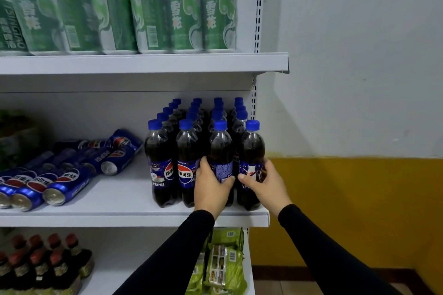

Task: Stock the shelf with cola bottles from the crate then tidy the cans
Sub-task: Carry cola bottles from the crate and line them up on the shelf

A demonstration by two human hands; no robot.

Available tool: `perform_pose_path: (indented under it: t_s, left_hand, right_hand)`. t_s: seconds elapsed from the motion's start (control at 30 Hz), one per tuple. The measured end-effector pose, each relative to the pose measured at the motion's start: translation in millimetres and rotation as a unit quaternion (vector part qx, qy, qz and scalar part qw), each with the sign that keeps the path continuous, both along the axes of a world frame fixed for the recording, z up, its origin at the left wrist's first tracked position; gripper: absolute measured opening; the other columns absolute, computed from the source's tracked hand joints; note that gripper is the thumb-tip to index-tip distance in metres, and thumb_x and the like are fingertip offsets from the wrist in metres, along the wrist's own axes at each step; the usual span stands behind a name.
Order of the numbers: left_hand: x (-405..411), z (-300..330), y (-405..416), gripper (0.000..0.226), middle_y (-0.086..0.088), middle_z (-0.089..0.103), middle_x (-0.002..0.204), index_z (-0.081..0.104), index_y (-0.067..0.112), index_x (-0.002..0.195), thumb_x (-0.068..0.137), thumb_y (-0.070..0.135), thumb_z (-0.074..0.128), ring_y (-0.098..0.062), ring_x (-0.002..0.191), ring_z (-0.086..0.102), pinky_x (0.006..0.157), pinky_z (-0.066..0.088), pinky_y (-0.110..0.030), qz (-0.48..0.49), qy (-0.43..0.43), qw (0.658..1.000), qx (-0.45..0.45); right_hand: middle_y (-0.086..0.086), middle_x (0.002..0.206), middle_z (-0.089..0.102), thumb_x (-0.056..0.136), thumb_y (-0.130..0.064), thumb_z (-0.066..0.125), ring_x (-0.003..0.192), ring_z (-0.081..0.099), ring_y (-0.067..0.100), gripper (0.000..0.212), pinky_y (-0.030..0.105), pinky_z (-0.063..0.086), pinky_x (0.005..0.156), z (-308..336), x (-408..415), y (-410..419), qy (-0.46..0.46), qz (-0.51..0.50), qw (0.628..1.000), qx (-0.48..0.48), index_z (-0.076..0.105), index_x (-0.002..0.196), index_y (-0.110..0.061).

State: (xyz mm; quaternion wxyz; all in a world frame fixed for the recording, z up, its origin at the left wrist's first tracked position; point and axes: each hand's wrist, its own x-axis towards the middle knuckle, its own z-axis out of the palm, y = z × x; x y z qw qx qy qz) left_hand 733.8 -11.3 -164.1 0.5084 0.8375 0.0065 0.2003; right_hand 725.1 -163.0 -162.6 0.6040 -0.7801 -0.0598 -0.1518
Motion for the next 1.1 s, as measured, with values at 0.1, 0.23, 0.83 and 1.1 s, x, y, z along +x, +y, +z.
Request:
perform_pose_path:
  t_s: [0.1, 0.23, 0.83, 1.1]
  left_hand:
    - [-12.4, -7.6, -2.6, 0.074, -0.008, 0.048, 0.13, 0.037, 0.015, 0.134, 0.076, 0.036, 0.079, -0.027, 0.115, 0.055, 0.093, 0.051, -0.04, 0.067, -0.001, 0.995, 0.075]
    - [-17.2, -16.7, -4.7, 0.058, -0.007, 0.052, 0.115, 0.04, 0.017, 0.115, 0.078, 0.044, 0.075, -0.028, 0.099, 0.061, 0.079, 0.053, -0.038, 0.081, 0.018, 0.988, 0.127]
    - [2.0, -27.0, 11.3, 0.065, -0.009, 0.057, 0.126, 0.036, 0.014, 0.141, 0.087, 0.03, 0.069, -0.029, 0.113, 0.059, 0.093, 0.05, -0.039, 0.038, 0.003, 0.992, 0.122]
    - [3.0, -27.8, 13.3, 0.063, -0.01, 0.057, 0.127, 0.035, 0.015, 0.141, 0.088, 0.029, 0.068, -0.029, 0.113, 0.058, 0.094, 0.051, -0.039, 0.02, -0.005, 0.994, 0.112]
  right_hand:
    - [-0.023, 0.115, 0.053, 0.082, -0.03, 0.076, 0.091, 0.052, -0.013, 0.068, 0.005, 0.043, 0.069, -7.8, 0.3, -6.7, 0.016, 0.0, 1.0, -0.025, 0.038, 0.138, -0.034]
    - [-0.004, 0.128, 0.057, 0.082, -0.028, 0.076, 0.097, 0.053, 0.002, 0.073, 0.016, 0.046, 0.076, -22.3, 2.1, -9.8, 0.05, 0.001, 0.998, -0.047, 0.038, 0.143, -0.02]
    - [-0.025, 0.098, 0.058, 0.082, -0.03, 0.077, 0.09, 0.058, -0.006, 0.047, 0.019, 0.05, 0.076, -24.9, 12.5, 14.8, 0.046, -0.031, 0.998, -0.028, 0.049, 0.12, -0.033]
    - [-0.024, 0.101, 0.061, 0.083, -0.033, 0.075, 0.094, 0.06, -0.004, 0.042, 0.015, 0.05, 0.068, -24.4, 12.1, 15.3, 0.055, -0.03, 0.997, -0.041, 0.047, 0.113, -0.04]
